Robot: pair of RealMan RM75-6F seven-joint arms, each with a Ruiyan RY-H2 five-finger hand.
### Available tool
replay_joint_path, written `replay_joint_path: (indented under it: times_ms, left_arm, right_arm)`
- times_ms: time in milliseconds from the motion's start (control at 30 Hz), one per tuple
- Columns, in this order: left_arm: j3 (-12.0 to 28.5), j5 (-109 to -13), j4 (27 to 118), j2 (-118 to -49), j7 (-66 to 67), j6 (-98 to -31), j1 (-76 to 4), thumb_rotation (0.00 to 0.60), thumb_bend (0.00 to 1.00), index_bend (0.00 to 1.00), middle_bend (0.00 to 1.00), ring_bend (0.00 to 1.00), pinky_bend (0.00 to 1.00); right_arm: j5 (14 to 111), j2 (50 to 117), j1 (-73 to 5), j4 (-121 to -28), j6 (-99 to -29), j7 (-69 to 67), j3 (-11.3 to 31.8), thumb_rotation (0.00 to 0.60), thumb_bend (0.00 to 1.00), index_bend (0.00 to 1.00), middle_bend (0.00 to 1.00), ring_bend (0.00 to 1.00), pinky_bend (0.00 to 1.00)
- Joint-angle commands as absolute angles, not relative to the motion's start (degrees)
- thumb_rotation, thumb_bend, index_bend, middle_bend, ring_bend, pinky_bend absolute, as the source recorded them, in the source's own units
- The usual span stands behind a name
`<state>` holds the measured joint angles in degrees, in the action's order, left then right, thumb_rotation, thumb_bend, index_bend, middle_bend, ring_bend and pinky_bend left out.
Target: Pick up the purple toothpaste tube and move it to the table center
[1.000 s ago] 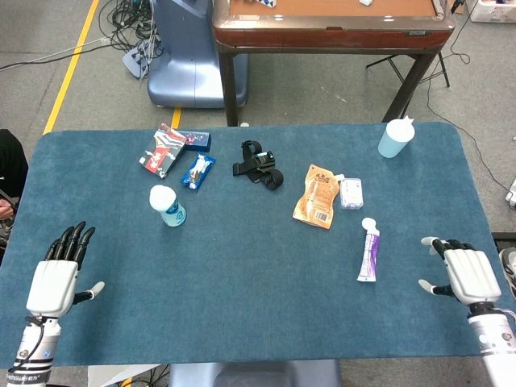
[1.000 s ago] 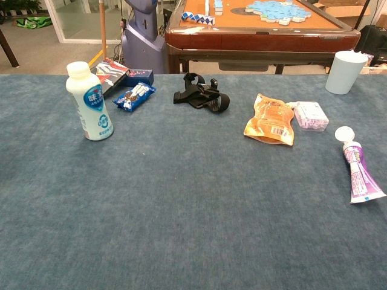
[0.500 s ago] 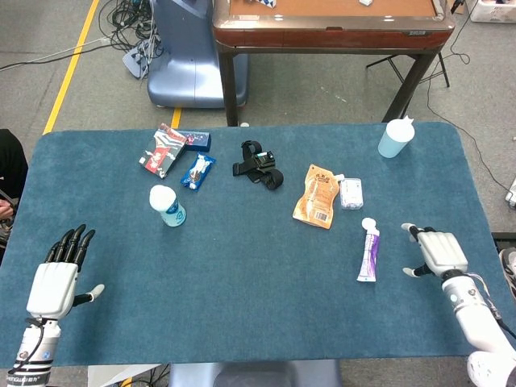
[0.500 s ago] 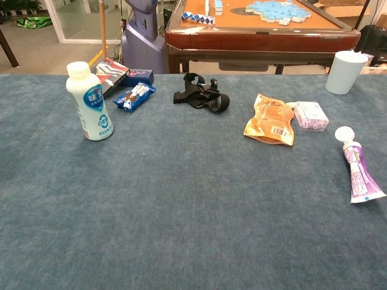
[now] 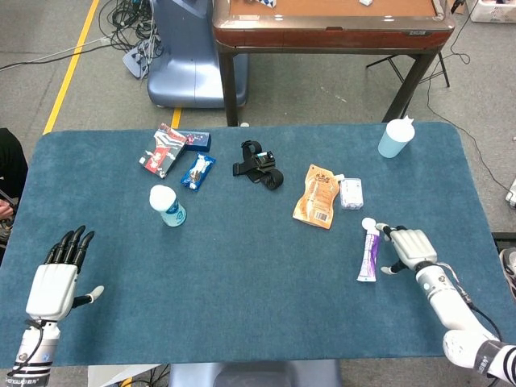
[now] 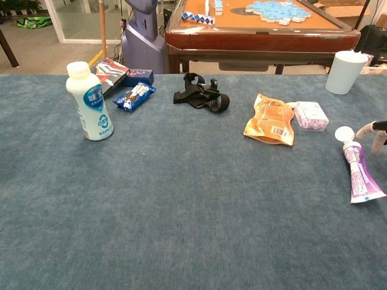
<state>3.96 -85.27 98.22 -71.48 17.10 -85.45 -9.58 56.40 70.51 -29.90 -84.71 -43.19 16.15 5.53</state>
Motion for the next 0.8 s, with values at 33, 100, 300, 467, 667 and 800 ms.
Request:
replay_joint_path:
  times_ms: [33, 100, 300, 467, 667, 800]
  left_arm:
    - [3.92, -85.47, 98.39, -71.42, 17.06, -85.65, -9.46, 0.600, 0.07, 0.00, 0.00, 0.00, 0.14]
    - [3.85, -85.52, 98.54, -71.34, 17.09, -85.67, -9.40, 0.600, 0.07, 0.00, 0.00, 0.00, 0.14]
    - [3.76, -85.90, 99.52, -70.92, 17.53, -86.00, -9.21, 0.600, 0.07, 0.00, 0.00, 0.00, 0.14]
    - [3.61, -86.13, 100.43, -70.70, 18.23, -86.29, -8.95, 0.600, 0.07, 0.00, 0.00, 0.00, 0.14]
    - [3.63, -86.33, 101.62, -70.17, 19.15, -86.66, -8.71, 0.600, 0.07, 0.00, 0.00, 0.00, 0.14]
    - [3.47, -86.54, 102.44, -69.70, 19.73, -86.91, -8.45, 0.600, 0.07, 0.00, 0.00, 0.00, 0.14]
  right_arm:
    - [57.09, 71.19, -30.46, -83.88, -42.64, 15.60, 5.13, 0.600, 0.10, 0.12, 0.30, 0.18, 0.31]
    - [57.83, 71.48, -30.73, -83.59, -42.42, 14.95, 5.04, 0.600, 0.10, 0.11, 0.29, 0.17, 0.31]
    - [61.08, 71.52, -31.18, -83.38, -41.76, 11.00, 5.20, 0.600, 0.10, 0.07, 0.26, 0.13, 0.26]
    - [64.52, 71.32, -31.63, -82.79, -40.59, 6.61, 5.16, 0.600, 0.10, 0.06, 0.25, 0.12, 0.23]
    - [68.21, 71.47, -32.89, -82.29, -37.56, -0.15, 5.45, 0.600, 0.10, 0.03, 0.24, 0.11, 0.20]
    - [71.93, 71.87, -33.40, -82.48, -37.45, -3.89, 5.34, 0.600, 0.11, 0.03, 0.23, 0.11, 0.20]
